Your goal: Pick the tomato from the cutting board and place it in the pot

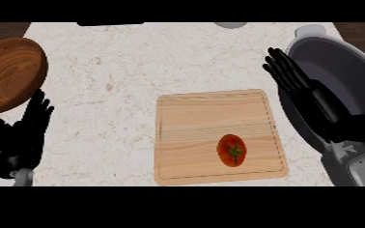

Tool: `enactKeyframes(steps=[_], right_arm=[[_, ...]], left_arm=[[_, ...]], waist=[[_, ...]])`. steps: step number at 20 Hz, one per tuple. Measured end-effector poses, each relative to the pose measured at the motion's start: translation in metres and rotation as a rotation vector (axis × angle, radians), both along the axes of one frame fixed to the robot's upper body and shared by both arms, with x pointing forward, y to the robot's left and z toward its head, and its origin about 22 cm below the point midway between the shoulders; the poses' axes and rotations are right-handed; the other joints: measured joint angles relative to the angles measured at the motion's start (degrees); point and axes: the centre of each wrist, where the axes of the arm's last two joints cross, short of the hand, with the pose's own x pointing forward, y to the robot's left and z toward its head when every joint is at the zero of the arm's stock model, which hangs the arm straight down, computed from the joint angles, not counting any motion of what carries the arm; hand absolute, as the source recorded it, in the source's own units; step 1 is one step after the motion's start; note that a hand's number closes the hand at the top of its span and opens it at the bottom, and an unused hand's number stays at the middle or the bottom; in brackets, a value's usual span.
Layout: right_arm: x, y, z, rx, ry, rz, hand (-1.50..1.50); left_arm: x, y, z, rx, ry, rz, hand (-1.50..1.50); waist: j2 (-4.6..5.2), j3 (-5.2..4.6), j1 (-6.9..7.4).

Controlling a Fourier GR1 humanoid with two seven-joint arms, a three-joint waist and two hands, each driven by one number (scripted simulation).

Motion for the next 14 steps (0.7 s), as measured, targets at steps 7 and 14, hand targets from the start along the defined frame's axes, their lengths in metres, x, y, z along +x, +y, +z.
enactKeyframes(steps=[7,14], right_arm=[[0.03,0.002,0.024,-0.013,-0.277,0.179,1.5],[0.049,-0.019,-0.028,-0.03,-0.519,0.206,-1.5]], left_arm=[[0.031,-0.024,0.035,0.028,-0.195,-0.127,0.0],[0.045,-0.039,0.058,-0.018,-0.273,-0.221,0.0]], waist=[[-0.67,-1.08,2.84],[0.06,-1.06,3.97]])
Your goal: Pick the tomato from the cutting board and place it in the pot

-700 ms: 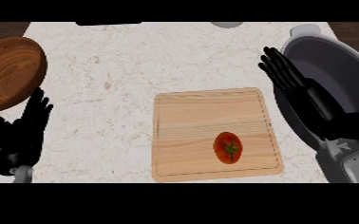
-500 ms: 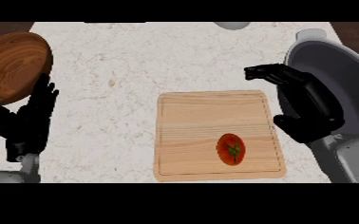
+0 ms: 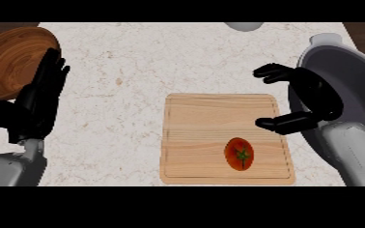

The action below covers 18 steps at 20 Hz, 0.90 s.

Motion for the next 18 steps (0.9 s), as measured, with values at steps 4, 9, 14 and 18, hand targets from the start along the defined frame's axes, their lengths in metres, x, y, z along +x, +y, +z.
enactKeyframes(steps=[4,9,14,18], right_arm=[[0.009,-0.016,-0.015,-0.003,-0.08,0.045,-1.5],[0.013,-0.031,0.006,-0.177,-0.119,0.086,-1.5],[0.004,-0.025,0.029,-0.467,-0.151,0.176,-1.5],[-0.01,-0.007,0.042,-0.681,-0.188,0.235,-1.5]], left_arm=[[0.005,0.001,0.0,-0.009,-0.003,-0.008,0.0],[0.008,0.0,-0.004,-0.007,-0.004,0.0,0.0],[0.008,0.006,-0.001,-0.002,0.0,0.007,0.0],[0.01,0.003,-0.003,-0.007,0.002,0.016,0.0]], waist=[[-0.27,-0.09,-0.54],[-0.67,-0.2,-1.35],[-1.01,-0.3,-1.84],[-1.19,-0.34,-2.33]])
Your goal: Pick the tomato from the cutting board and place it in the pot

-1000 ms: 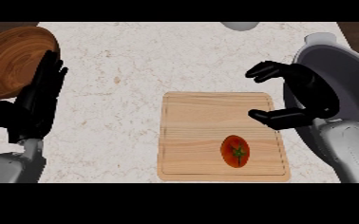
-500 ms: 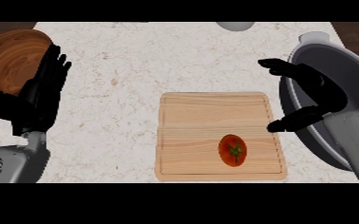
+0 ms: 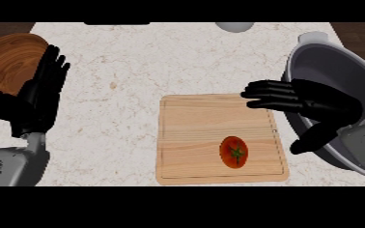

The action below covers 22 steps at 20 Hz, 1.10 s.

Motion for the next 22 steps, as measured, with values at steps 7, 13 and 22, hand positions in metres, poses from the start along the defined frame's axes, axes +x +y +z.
enactKeyframes(steps=[7,13,22], right_arm=[[-0.036,0.033,-0.012,-0.237,-0.013,0.027,-1.5],[-0.045,0.045,-0.023,-0.286,0.004,0.019,-1.5],[-0.056,0.058,-0.047,-0.373,-0.03,-0.059,-1.5]], left_arm=[[-0.009,0.004,-0.001,0.004,-0.001,-0.002,0.0],[-0.003,-0.001,0.003,0.001,-0.008,-0.001,0.0],[0.0,0.0,0.0,0.002,-0.005,-0.008,0.0]], waist=[[0.05,0.04,0.16],[0.2,0.07,0.34],[0.25,0.08,0.39]])
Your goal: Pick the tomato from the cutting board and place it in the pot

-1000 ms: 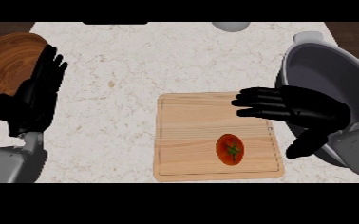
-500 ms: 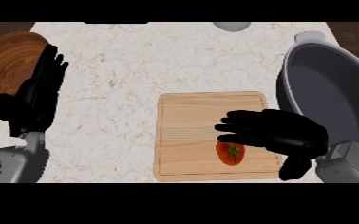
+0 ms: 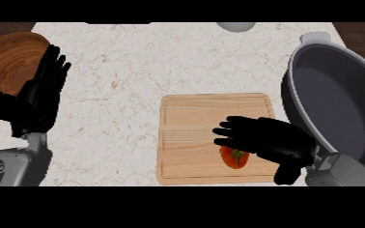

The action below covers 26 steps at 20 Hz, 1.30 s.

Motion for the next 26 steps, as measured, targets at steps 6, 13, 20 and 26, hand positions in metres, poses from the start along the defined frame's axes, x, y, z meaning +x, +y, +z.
enactKeyframes(steps=[6,13,20,26], right_arm=[[0.002,0.01,-0.014,-0.003,-0.012,-0.013,-1.5],[0.004,0.012,-0.032,-0.008,-0.024,-0.031,-1.5],[0.013,0.021,-0.048,-0.03,-0.026,-0.048,1.5],[0.014,0.025,-0.064,-0.045,-0.1,0.062,1.5]], left_arm=[[0.005,0.002,0.006,0.003,-0.001,0.006,0.0],[-0.001,-0.001,0.003,-0.008,0.003,-0.004,0.0],[-0.002,-0.002,0.009,-0.005,0.003,-0.004,0.0],[-0.005,-0.004,0.004,-0.004,0.003,-0.008,0.0]], waist=[[0.01,0.0,0.02],[0.0,0.0,0.1],[0.01,0.0,0.14],[-0.07,-0.12,0.15]])
